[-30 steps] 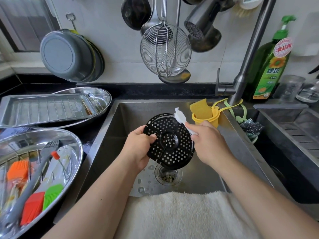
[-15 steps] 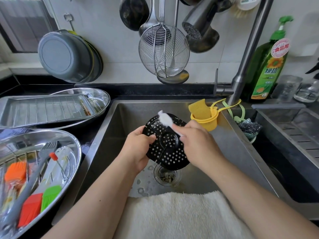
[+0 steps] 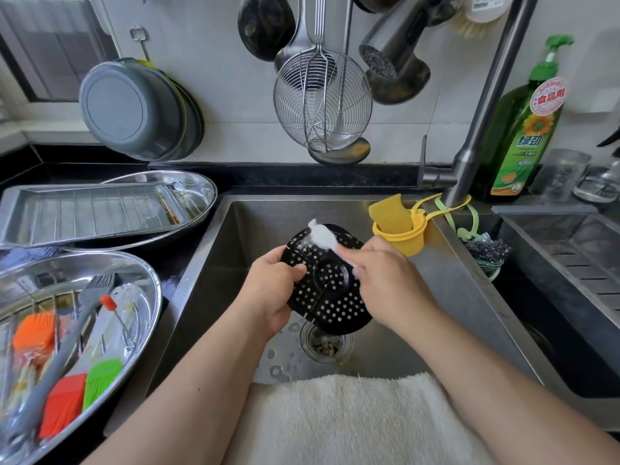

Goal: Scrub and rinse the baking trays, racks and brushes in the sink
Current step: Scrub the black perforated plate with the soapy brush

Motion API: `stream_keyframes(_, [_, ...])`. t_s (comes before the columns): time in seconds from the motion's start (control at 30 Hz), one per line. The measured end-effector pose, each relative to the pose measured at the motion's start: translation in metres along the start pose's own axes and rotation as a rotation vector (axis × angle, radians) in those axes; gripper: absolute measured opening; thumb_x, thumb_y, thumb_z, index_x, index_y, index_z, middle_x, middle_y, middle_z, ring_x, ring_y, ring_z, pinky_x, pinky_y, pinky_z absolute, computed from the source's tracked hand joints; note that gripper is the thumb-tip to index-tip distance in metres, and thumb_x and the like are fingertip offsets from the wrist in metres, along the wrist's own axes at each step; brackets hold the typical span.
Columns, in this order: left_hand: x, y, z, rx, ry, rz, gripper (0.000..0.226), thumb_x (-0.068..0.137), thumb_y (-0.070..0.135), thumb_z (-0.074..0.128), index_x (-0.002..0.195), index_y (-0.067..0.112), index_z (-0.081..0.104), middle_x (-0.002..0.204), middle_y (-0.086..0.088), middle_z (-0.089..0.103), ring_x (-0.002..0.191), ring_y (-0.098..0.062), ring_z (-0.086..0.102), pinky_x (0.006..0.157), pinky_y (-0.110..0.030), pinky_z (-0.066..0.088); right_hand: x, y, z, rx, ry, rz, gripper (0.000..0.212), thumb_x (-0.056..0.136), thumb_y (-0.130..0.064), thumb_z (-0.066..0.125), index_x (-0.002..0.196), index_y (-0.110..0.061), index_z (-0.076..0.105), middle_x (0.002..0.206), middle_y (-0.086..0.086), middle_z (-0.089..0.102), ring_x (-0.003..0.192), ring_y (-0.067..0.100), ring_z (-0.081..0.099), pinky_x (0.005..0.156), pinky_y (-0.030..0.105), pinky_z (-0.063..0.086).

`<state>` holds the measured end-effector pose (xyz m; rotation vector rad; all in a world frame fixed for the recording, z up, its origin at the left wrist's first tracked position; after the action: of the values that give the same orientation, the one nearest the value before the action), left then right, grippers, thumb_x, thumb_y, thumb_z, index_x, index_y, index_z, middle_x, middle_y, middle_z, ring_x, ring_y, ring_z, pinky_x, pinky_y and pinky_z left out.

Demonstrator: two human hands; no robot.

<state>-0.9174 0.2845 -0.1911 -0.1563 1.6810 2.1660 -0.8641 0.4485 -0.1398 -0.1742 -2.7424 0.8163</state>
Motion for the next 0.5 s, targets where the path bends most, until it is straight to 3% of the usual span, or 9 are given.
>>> stream_keyframes(0.13, [0.000,0.001,-0.002,-0.024,0.008,0.002,0.036,0.101,-0.013,0.043,0.120,0.005,0.069,0.113,-0.021,0.075,0.108,-0.037,0.072,0.097,-0.054,0.058,-0.006,-0.008,0.009,0.041,-0.075,-0.051,0.050,0.102,-0.004,0.053,0.134,-0.041,0.062,0.100,-0.010,0.047,0.083,0.000,0.048,0.069,0.018,0.043])
stream_keyframes(0.23, [0.000,0.001,-0.003,-0.028,0.019,-0.003,0.035,0.101,-0.012,0.044,0.120,0.005,0.069,0.114,-0.020,0.075,0.107,-0.035,0.072,0.092,-0.050,0.060,0.000,0.001,0.000,-0.037,-0.002,-0.010,0.055,0.100,-0.004,0.055,0.137,-0.045,0.059,0.098,-0.012,0.046,0.084,0.006,0.049,0.074,0.029,0.050])
stream_keyframes(0.37, [-0.002,0.003,-0.005,-0.039,0.032,0.000,0.036,0.101,-0.013,0.044,0.117,0.006,0.070,0.111,-0.019,0.076,0.102,-0.033,0.073,0.085,-0.046,0.061,-0.005,-0.005,0.010,0.034,-0.086,-0.047,0.043,0.102,-0.009,0.055,0.133,-0.038,0.064,0.099,-0.010,0.047,0.082,0.000,0.048,0.067,0.017,0.042])
stream_keyframes(0.5, [-0.004,0.004,-0.005,-0.041,0.036,-0.004,0.035,0.102,-0.012,0.044,0.117,0.006,0.069,0.110,-0.018,0.076,0.101,-0.031,0.074,0.083,-0.044,0.061,-0.002,0.001,0.002,-0.028,-0.023,-0.011,0.050,0.101,-0.008,0.055,0.135,-0.045,0.061,0.098,-0.012,0.047,0.083,0.006,0.050,0.073,0.030,0.050])
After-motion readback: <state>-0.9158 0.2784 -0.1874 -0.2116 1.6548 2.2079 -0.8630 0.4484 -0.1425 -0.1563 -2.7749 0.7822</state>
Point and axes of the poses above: each hand's wrist, its own x-axis towards the middle knuckle, its own z-axis out of the palm, y = z × x, the point moved 9 cm from there along x, towards the middle knuckle
